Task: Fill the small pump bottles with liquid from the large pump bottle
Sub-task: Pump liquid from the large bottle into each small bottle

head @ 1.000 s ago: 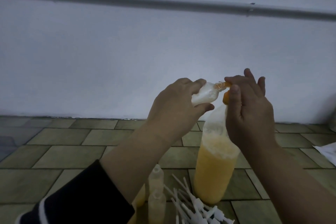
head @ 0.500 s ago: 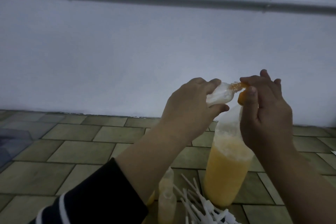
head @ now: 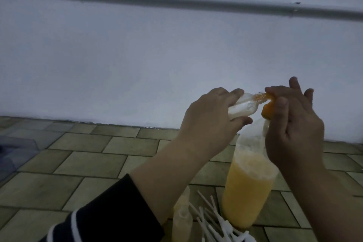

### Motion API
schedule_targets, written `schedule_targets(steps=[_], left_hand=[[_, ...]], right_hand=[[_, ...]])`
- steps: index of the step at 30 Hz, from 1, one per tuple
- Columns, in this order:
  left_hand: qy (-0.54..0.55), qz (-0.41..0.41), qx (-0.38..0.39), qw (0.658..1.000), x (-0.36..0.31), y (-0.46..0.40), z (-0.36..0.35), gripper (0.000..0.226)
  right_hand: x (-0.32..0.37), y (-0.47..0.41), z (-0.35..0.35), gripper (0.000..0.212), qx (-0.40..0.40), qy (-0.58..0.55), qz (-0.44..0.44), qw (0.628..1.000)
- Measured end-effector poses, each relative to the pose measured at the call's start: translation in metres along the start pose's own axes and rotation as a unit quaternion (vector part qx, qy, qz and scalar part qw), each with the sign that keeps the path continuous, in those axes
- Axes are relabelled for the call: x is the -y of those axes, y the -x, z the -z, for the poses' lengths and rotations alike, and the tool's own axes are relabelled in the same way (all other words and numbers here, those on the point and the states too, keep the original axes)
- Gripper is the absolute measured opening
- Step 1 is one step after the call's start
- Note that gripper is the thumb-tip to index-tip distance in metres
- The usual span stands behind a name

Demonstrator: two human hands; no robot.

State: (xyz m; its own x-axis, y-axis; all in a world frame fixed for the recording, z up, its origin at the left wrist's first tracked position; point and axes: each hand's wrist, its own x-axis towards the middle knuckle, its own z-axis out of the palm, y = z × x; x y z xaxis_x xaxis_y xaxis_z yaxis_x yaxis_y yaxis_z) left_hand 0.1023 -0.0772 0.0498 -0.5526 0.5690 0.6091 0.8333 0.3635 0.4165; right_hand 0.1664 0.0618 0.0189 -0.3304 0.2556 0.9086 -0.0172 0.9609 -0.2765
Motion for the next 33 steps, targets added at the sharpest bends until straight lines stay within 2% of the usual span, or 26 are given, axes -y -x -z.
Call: schedule_targets(steps=[4,13,21,28,33], left_hand=[[0.009,0.008,0.000,1.000,-0.002,-0.003,0.005,0.054],[0.019,-0.003,-0.012,1.000,-0.005,-0.002,0.004,0.053],[0.015,0.003,-0.012,1.000,-0.006,-0.005,0.010,0.052],[0.025,-0.008,-0.020,0.999,-0.003,-0.002,0.003,0.054],[0.021,0.004,-0.013,1.000,-0.001,0.000,0.002,0.054]], right_hand=[[0.004,-0.011,0.008,0.051,0.026,0.006,0.013,1.000],[0.002,-0.005,0.004,0.047,-0.005,0.009,0.000,1.000],[0.009,-0.017,0.015,0.053,0.038,0.008,0.010,0.999],[0.006,-0.005,0.005,0.045,0.003,0.020,-0.012,1.000],[0.008,-0.003,0.009,0.049,0.035,0.018,-0.017,0.999]])
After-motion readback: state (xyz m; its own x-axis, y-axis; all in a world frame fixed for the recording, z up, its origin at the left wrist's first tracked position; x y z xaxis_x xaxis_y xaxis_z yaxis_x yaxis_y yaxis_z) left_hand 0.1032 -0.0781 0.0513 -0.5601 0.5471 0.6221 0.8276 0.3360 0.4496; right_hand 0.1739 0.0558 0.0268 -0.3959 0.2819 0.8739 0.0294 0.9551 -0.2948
